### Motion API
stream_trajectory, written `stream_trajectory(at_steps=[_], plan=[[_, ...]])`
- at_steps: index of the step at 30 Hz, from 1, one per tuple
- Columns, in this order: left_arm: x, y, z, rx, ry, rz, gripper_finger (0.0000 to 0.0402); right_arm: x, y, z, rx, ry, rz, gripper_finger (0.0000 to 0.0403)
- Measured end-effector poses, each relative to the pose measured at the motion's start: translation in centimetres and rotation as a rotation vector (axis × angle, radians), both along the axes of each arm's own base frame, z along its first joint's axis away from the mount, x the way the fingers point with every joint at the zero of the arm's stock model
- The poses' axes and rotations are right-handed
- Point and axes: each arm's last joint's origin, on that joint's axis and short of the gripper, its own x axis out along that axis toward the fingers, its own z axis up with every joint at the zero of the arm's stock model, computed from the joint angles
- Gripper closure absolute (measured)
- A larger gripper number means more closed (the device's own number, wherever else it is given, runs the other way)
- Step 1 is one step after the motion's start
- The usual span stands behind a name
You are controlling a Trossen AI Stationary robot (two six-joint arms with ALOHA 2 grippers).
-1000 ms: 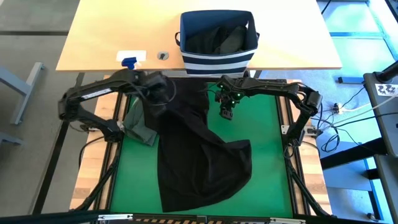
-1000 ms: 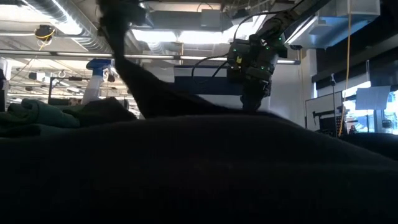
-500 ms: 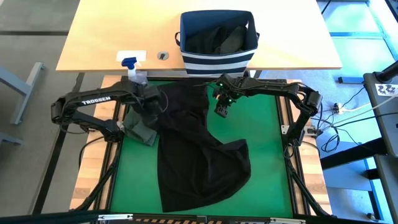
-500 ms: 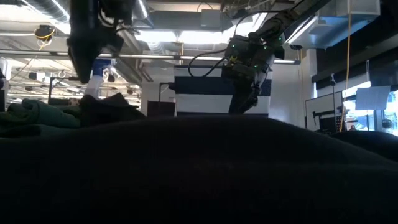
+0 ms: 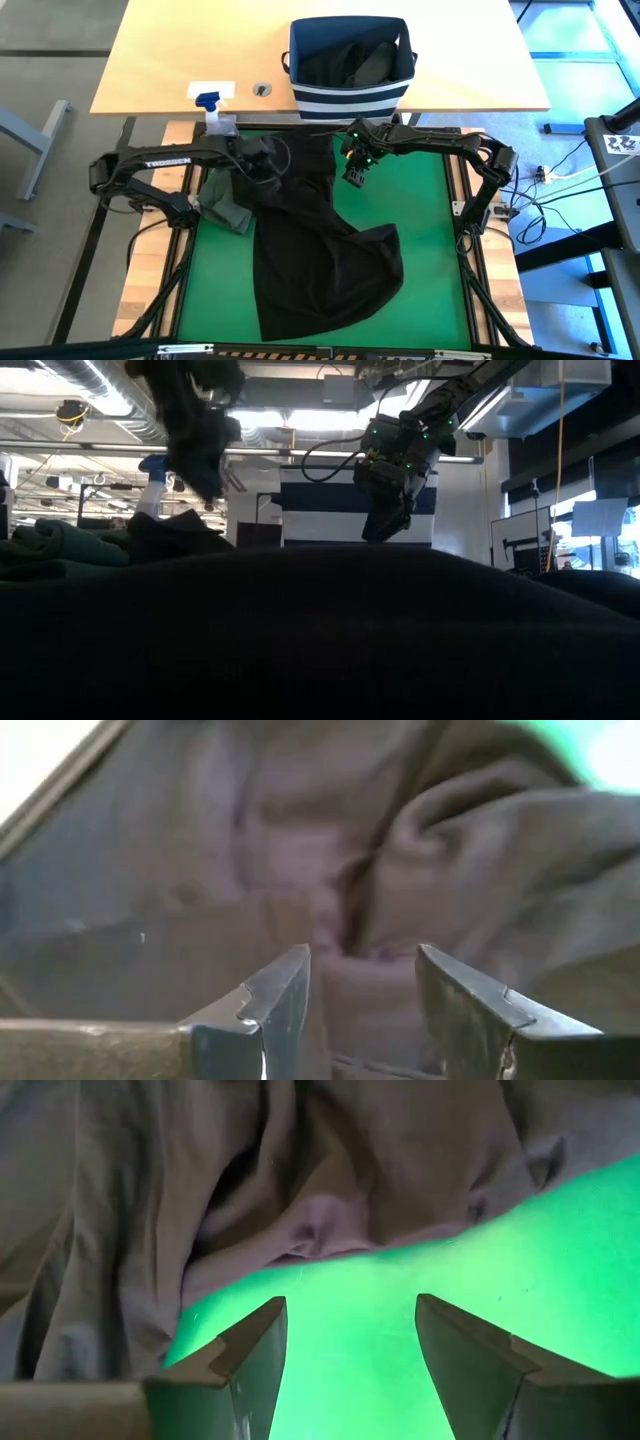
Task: Fold Laundry from Bin
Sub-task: Fold the black shirt
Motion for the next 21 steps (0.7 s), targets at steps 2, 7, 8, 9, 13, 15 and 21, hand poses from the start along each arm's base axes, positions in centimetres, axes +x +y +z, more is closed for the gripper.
stream_trajectory(at_steps=[2, 7, 8, 9, 13, 15, 21], plan=[[0.1, 0.1, -1.9, -0.004, 0.037, 0.038, 0.0229, 0.0, 0.0, 0.0, 0.000, -0.001, 0.000, 0.0180], [-0.1, 0.3, -3.9, 0.048, 0.083, 0.150, 0.0240, 0.0, 0.0, 0.0, -0.001, -0.002, 0.000, 0.0180], [-0.2, 0.4, -4.0, 0.076, 0.090, 0.179, 0.0242, 0.0, 0.0, 0.0, -0.002, -0.003, 0.001, 0.0180], [-0.3, 0.5, -4.1, 0.104, 0.094, 0.203, 0.0244, 0.0, 0.0, 0.0, -0.003, -0.003, 0.003, 0.0180], [-0.6, 0.6, -4.8, 0.128, 0.108, 0.224, 0.0253, 0.0, 0.0, 0.0, -0.003, -0.002, 0.003, 0.0180], [-0.8, 0.6, -5.3, 0.118, 0.117, 0.225, 0.0260, 0.0, 0.0, 0.0, -0.002, -0.001, 0.003, 0.0180], [-0.8, 0.6, -5.0, 0.115, 0.111, 0.229, 0.0329, 0.0, 0.0, 0.0, -0.004, -0.001, 0.006, 0.0180]])
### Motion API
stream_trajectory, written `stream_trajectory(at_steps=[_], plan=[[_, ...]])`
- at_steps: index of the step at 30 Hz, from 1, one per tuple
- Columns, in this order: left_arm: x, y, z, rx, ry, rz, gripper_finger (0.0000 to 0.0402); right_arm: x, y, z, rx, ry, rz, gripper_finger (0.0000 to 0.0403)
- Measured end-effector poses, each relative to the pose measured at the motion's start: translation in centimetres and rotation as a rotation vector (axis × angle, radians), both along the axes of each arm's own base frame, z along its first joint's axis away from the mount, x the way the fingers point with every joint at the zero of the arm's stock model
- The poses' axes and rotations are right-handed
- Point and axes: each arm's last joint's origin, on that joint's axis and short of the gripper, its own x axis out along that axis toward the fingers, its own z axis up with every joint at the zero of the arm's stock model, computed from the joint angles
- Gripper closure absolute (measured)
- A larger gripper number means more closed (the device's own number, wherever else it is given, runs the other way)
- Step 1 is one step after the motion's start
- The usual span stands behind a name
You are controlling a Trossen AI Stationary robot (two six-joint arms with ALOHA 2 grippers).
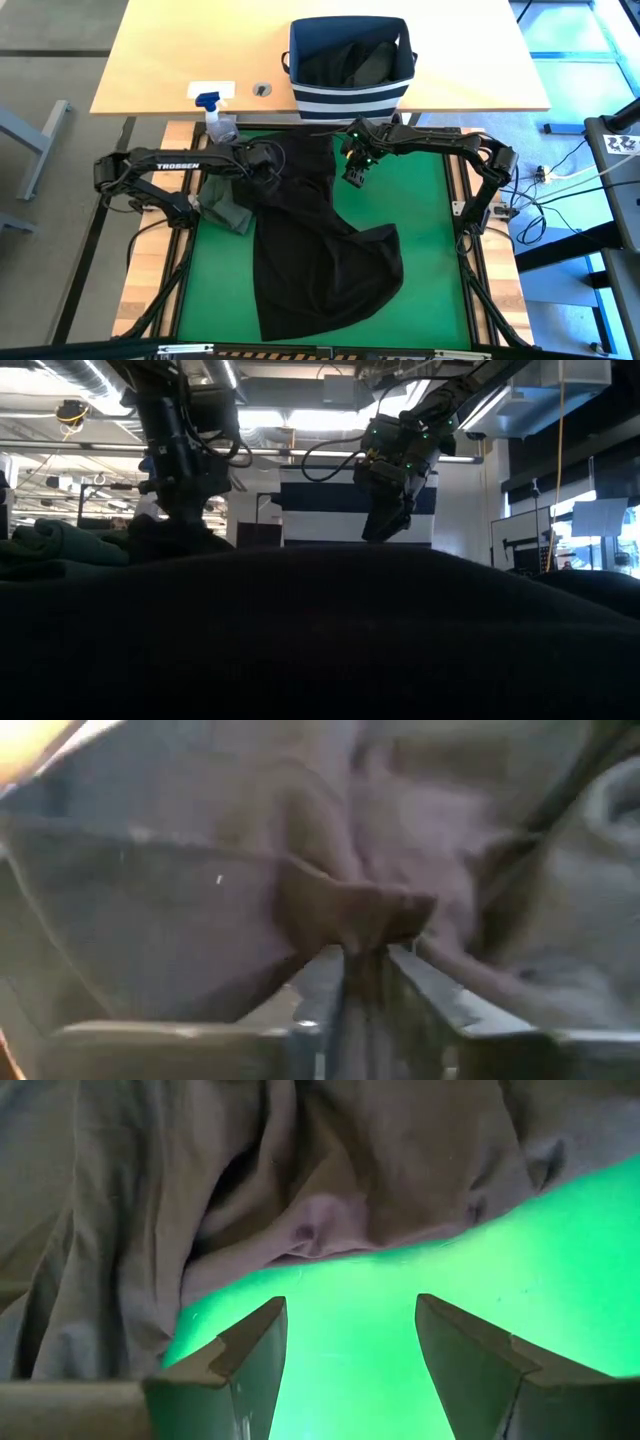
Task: Fold Laundry from Bin
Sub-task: Fold the black shirt
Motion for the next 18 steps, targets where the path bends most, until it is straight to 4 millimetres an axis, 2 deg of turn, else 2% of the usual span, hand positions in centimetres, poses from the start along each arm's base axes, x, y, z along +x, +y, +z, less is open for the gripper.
stream_trajectory(at_steps=[4, 7, 11, 14, 18], plan=[[0.3, 0.1, 2.2, 0.024, -0.053, -0.005, 0.0392, 0.0, 0.0, 0.0, 0.000, 0.000, 0.000, 0.0180], [0.0, -0.1, 4.3, 0.071, -0.079, 0.008, 0.0394, 0.0, 0.0, 0.0, -0.001, 0.000, 0.001, 0.0180], [-1.6, -0.5, 6.6, 0.124, -0.097, 0.073, 0.0400, 0.0, 0.0, 0.0, -0.002, 0.000, 0.003, 0.0180], [-2.1, -0.6, 7.0, 0.115, -0.156, 0.105, 0.0391, 0.0, 0.0, 0.0, -0.003, -0.001, 0.003, 0.0180], [-1.2, -0.7, 6.2, 0.012, -0.221, 0.040, 0.0362, 0.1, 0.0, 0.0, -0.007, -0.008, 0.003, 0.0180]])
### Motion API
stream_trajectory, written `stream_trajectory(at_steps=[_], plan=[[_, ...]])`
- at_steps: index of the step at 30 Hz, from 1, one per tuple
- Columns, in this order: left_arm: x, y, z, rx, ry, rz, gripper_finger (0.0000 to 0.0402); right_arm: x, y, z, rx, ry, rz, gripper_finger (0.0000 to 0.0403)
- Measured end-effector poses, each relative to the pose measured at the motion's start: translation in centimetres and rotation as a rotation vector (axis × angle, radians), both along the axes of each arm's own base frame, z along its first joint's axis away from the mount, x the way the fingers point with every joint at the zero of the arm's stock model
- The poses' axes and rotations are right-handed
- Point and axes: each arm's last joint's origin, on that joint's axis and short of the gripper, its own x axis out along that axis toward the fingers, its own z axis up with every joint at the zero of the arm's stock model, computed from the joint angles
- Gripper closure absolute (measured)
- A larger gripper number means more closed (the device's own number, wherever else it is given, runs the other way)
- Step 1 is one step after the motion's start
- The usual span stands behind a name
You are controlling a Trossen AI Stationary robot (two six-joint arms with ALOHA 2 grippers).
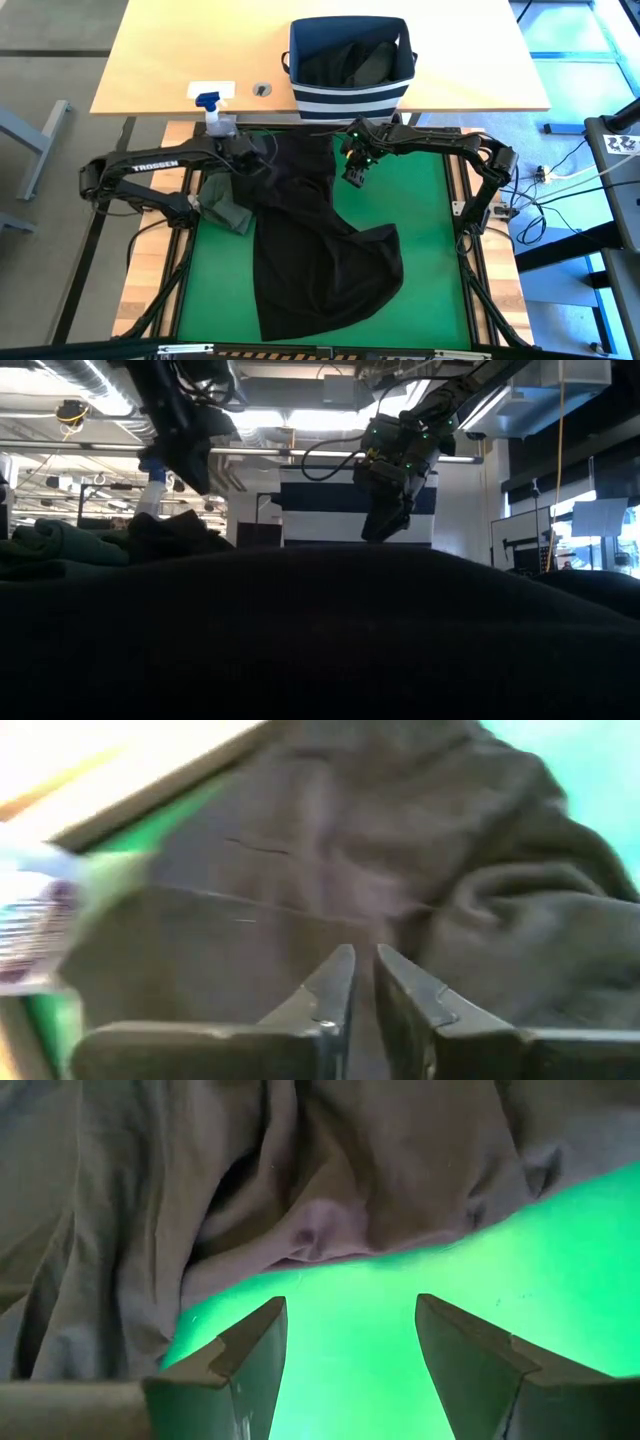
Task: Fold Laundry from Bin
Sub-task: Fold the black shirt
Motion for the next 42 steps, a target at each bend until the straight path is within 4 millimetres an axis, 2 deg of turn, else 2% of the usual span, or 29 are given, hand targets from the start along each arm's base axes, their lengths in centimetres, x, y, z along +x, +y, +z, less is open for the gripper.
stream_trajectory(at_steps=[3, 10, 15, 33, 42], plan=[[0.9, 0.0, -1.1, -0.030, -0.007, -0.050, 0.0326, 0.0, 0.0, 0.0, -0.002, -0.003, 0.000, 0.0180], [2.0, -0.1, -4.4, -0.003, 0.136, -0.142, 0.0240, 0.0, 0.0, 0.0, -0.003, -0.005, 0.000, 0.0180], [2.6, 0.1, -5.5, -0.002, 0.188, -0.169, 0.0209, 0.0, 0.0, 0.0, -0.004, -0.005, 0.000, 0.0180], [2.8, 0.2, -5.7, -0.001, 0.188, -0.168, 0.0206, 0.3, -0.1, 0.2, -0.020, -0.037, 0.000, 0.0180], [2.4, 0.9, -5.7, 0.119, 0.266, -0.081, 0.0207, 0.6, -0.3, 0.4, -0.045, -0.071, 0.011, 0.0180]])
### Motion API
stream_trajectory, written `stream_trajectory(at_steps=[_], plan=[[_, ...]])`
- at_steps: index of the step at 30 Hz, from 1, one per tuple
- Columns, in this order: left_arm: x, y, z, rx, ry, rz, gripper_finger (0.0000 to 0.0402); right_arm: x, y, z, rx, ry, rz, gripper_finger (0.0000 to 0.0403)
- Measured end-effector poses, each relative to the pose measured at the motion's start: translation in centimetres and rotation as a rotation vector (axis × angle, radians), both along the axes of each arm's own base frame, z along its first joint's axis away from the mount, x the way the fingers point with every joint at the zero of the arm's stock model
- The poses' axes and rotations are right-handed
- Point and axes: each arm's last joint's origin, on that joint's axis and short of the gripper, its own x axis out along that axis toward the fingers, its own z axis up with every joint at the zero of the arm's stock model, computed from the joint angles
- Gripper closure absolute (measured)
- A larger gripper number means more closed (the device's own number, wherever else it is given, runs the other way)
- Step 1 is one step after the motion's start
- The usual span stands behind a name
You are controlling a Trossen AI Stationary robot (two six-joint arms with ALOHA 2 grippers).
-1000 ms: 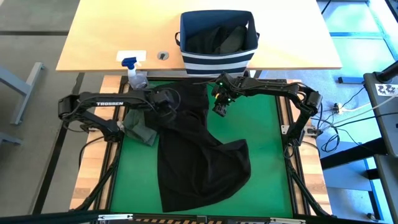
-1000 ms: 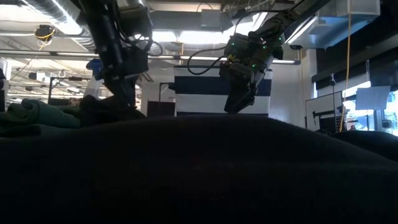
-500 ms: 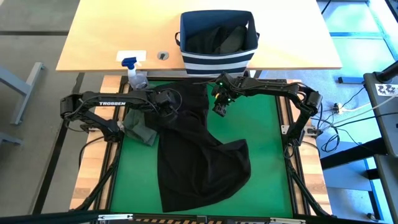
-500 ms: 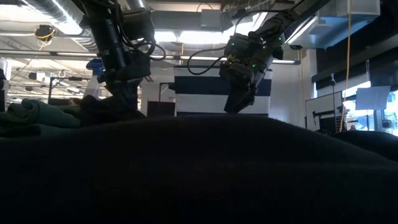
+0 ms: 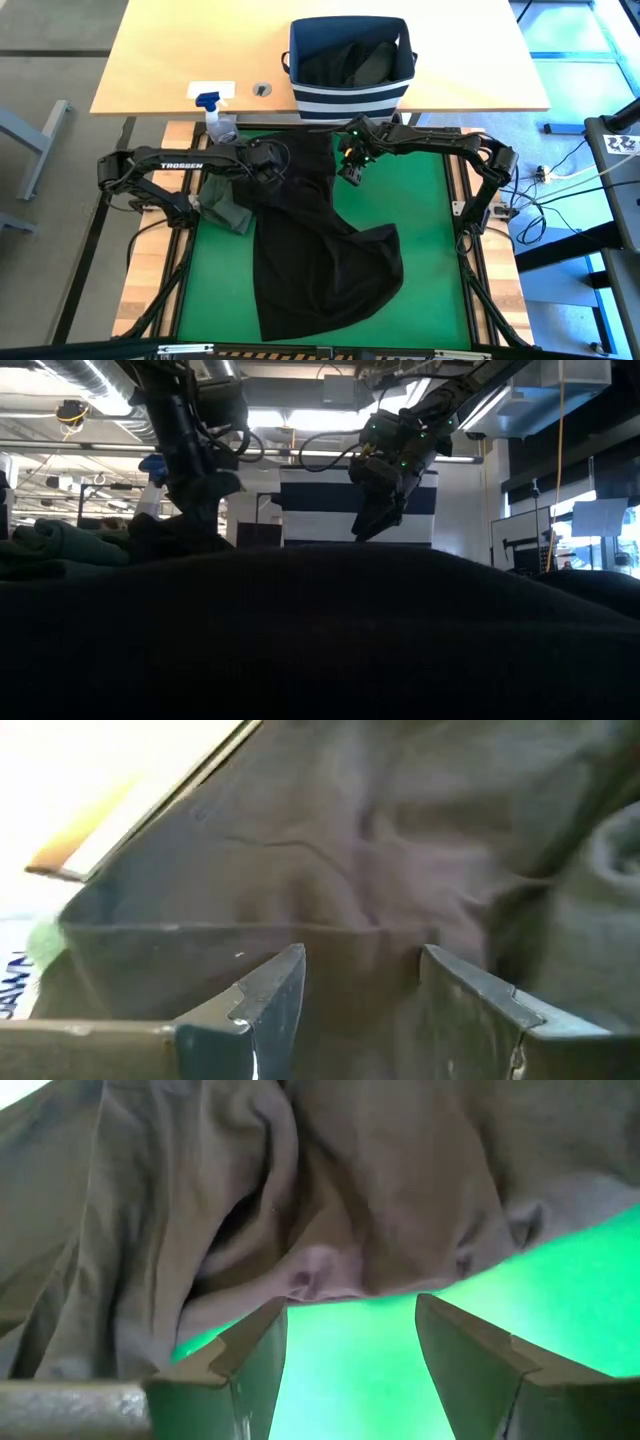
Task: Fold Laundry from Bin
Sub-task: Fold the black shirt
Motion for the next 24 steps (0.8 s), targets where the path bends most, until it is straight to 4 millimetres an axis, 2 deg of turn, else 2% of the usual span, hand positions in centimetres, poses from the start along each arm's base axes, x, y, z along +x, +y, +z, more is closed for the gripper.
stream_trajectory(at_steps=[6, 11, 17, 20, 24], plan=[[0.2, 1.0, -1.2, -0.105, 0.001, 0.008, 0.0207, 0.0, 0.0, 0.0, -0.007, -0.001, 0.008, 0.0180], [0.8, 1.1, -2.4, -0.160, 0.020, -0.008, 0.0207, 0.0, 0.0, 0.0, -0.005, 0.003, 0.009, 0.0180], [0.9, 1.0, -2.6, -0.190, 0.033, -0.050, 0.0212, -0.1, 0.0, 0.0, -0.004, 0.006, 0.011, 0.0180], [0.8, 1.0, -2.6, -0.191, 0.042, -0.048, 0.0236, -0.1, 0.0, 0.0, -0.004, 0.006, 0.011, 0.0180], [0.8, 0.9, -2.5, -0.192, 0.032, -0.040, 0.0296, -0.1, 0.0, 0.0, -0.005, 0.006, 0.011, 0.0180]])
